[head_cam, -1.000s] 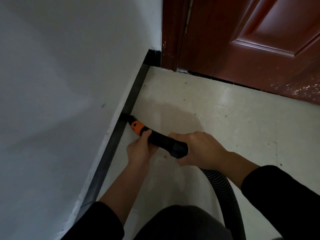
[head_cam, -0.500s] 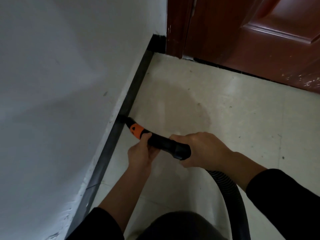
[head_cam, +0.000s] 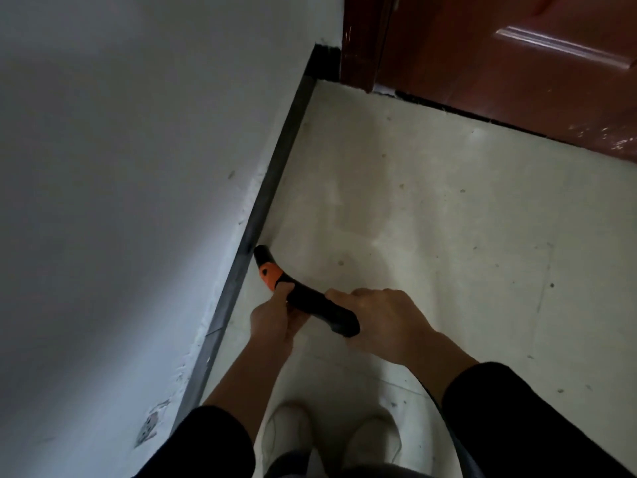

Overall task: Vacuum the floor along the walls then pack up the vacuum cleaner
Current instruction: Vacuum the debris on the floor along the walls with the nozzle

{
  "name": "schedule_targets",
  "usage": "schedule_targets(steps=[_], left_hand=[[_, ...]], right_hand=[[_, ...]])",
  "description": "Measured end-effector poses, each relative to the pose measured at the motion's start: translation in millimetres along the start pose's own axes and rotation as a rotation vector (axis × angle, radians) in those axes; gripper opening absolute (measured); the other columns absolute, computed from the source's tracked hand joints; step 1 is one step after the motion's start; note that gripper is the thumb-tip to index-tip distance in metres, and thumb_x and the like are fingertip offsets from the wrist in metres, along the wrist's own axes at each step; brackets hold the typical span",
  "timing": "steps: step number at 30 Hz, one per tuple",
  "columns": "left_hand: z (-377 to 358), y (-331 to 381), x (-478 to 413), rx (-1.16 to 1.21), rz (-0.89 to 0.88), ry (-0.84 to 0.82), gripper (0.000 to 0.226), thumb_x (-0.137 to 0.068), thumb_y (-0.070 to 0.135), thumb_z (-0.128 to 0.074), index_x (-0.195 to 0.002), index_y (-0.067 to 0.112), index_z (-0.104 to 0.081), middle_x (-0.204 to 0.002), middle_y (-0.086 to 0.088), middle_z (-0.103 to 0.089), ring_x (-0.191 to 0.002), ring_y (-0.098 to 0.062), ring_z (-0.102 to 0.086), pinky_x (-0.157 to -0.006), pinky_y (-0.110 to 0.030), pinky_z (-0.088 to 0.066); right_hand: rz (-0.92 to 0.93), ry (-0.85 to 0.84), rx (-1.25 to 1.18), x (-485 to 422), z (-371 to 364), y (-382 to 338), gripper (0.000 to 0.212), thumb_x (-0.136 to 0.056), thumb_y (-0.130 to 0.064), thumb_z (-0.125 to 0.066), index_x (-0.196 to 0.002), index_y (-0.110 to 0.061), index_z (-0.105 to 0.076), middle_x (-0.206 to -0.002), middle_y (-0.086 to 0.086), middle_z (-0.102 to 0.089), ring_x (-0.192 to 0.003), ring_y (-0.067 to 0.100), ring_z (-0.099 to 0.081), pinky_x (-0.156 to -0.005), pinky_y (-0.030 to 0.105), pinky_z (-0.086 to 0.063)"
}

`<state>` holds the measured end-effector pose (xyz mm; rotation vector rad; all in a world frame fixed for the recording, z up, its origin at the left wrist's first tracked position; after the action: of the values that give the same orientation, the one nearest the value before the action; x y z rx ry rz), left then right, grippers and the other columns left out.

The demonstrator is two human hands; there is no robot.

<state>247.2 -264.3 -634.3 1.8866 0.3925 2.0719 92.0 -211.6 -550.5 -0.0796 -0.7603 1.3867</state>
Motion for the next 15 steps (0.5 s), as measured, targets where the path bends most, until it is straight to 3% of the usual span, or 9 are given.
schedule_targets(steps=[2, 7, 11, 15], left_hand=[[10.7, -1.3, 0.2, -0.017, 0.023, -0.01, 0.02, -0.091, 0.017, -0.064, -0.088, -0.003, -0.063, -0.091, -0.021, -0.066, -0.085, -0.032, -0.068, -0.077, -0.037, -0.058], [26.1, -5.0, 2.7, -0.044, 0.095, -0.059, 0.042, -0.094, 0.021, -0.061, -0.121, -0.01, -0.055, -0.102, -0.024, -0.07, -0.085, -0.028, -0.072, -0.068, -0.032, -0.06], [41.0, -8.9, 10.9, -0.071, 0.119, -0.027, 0.043, -0.094, 0.016, -0.061, -0.125, -0.012, -0.051, -0.099, -0.024, -0.068, -0.081, -0.029, -0.07, -0.06, -0.032, -0.061], [52.7, -19.2, 23.4, -0.123, 0.17, -0.051, 0.04, -0.096, 0.015, -0.058, -0.126, -0.011, -0.051, -0.1, -0.024, -0.067, -0.084, -0.031, -0.069, -0.066, -0.033, -0.06]], right_hand=[[-0.009, -0.012, 0.028, -0.4, -0.7, -8.7, 0.043, -0.094, -0.043, -0.048, -0.135, -0.039, -0.038, -0.098, -0.001, -0.06, -0.081, 0.024, -0.061, -0.063, 0.026, -0.038], [-0.044, -0.064, 0.062, 4.8, -12.2, -27.7, 0.048, -0.093, -0.038, -0.05, -0.139, -0.036, -0.036, -0.098, 0.002, -0.058, -0.081, 0.027, -0.061, -0.067, 0.03, -0.045], [-0.057, -0.106, 0.074, 12.7, -21.9, -38.1, 0.054, -0.093, -0.038, -0.051, -0.143, -0.035, -0.032, -0.1, 0.004, -0.058, -0.078, 0.026, -0.059, -0.067, 0.03, -0.045], [-0.074, -0.161, 0.098, 24.7, -28.8, -50.5, 0.055, -0.095, -0.038, -0.048, -0.146, -0.034, -0.027, -0.106, 0.005, -0.058, -0.085, 0.028, -0.062, -0.069, 0.032, -0.048]])
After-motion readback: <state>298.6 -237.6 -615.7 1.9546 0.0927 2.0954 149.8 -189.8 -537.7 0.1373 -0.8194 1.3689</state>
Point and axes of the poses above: each hand's wrist, its own x-axis away from the middle knuckle, its own z-axis out of the back of the hand, y = z × x, the point moved 8 cm from there along -x, towards the middle knuckle
